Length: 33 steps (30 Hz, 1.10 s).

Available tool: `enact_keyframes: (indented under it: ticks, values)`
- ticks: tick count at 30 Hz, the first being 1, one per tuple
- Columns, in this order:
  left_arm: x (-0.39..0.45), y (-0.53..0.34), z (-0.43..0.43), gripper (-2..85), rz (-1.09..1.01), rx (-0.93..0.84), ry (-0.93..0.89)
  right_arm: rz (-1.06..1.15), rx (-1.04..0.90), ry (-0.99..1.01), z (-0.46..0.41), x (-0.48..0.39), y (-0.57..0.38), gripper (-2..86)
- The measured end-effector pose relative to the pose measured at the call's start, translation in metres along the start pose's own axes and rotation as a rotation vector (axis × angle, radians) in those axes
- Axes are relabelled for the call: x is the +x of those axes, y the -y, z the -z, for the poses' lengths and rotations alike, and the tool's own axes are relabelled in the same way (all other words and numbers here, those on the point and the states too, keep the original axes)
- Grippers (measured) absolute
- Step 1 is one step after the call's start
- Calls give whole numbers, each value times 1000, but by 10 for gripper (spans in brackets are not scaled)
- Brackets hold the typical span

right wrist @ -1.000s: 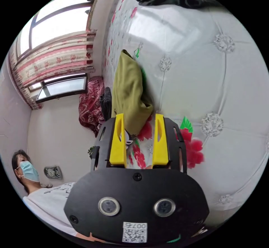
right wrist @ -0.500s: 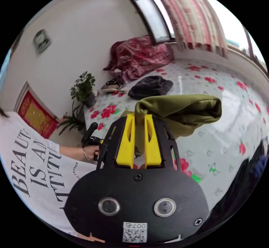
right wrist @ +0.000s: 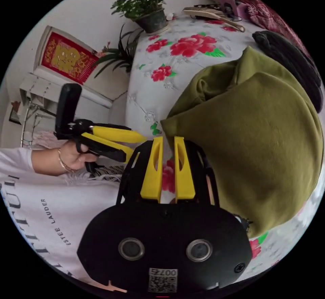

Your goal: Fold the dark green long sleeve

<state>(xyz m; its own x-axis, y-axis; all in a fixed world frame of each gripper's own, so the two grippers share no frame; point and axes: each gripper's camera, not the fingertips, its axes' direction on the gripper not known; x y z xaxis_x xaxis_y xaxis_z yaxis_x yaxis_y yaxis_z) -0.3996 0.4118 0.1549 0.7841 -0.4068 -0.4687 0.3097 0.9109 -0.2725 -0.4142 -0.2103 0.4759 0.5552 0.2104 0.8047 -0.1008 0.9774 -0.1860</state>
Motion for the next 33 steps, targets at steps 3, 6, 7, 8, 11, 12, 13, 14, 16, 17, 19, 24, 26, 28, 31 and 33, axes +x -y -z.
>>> enact_keyframes:
  ticks: [3, 6, 7, 8, 11, 12, 13, 14, 16, 17, 19, 24, 26, 28, 31, 33]
  values:
    - [-4, 6, 3, 153, 25, 6, -25, -2, 177, 207, 59, 28, -29, 97]
    - [-11, 21, 7, 184, 55, 24, -89, -100, 465, 273, 132, 78, -100, 102]
    - [-12, 26, 7, 193, 58, 27, -104, -189, 566, 271, 152, 108, -134, 105]
    - [-15, 36, 6, 211, 57, 24, -128, -297, 627, 267, 164, 141, -168, 109]
    - [-23, 65, -6, 231, 38, -7, -159, -583, 659, 281, 165, 221, -239, 120]
    - [-27, 78, -13, 232, 43, -25, -186, -626, 664, 293, 163, 233, -251, 123]
    - [-30, 85, -18, 229, 49, -34, -202, -706, 677, 307, 158, 253, -272, 127]
    - [-34, 99, -27, 225, 67, -55, -235, -773, 686, 314, 153, 266, -287, 131]
    - [-40, 118, -39, 173, 98, -89, -274, -835, 687, 319, 144, 282, -296, 137]
    - [-44, 129, -44, 138, 129, -109, -239, -871, 677, 319, 136, 294, -296, 140]
    - [-48, 144, -49, 109, 126, -159, -222, -917, 674, 334, 124, 313, -290, 143]
    - [-58, 179, -41, 81, -4, -222, -253, -1072, 680, 383, 82, 355, -247, 138]
    - [-76, 195, -25, 80, 13, -195, -219, -1075, 683, 295, 71, 349, -201, 135]
    - [-114, 222, 14, 79, 44, -139, -166, -1054, 672, 316, 54, 348, -154, 134]
    - [-160, 256, 69, 81, 63, -49, -69, -969, 613, 394, 10, 348, -43, 135]
    - [-204, 293, 135, 82, 94, 96, 121, -888, 552, 425, -22, 338, 43, 136]
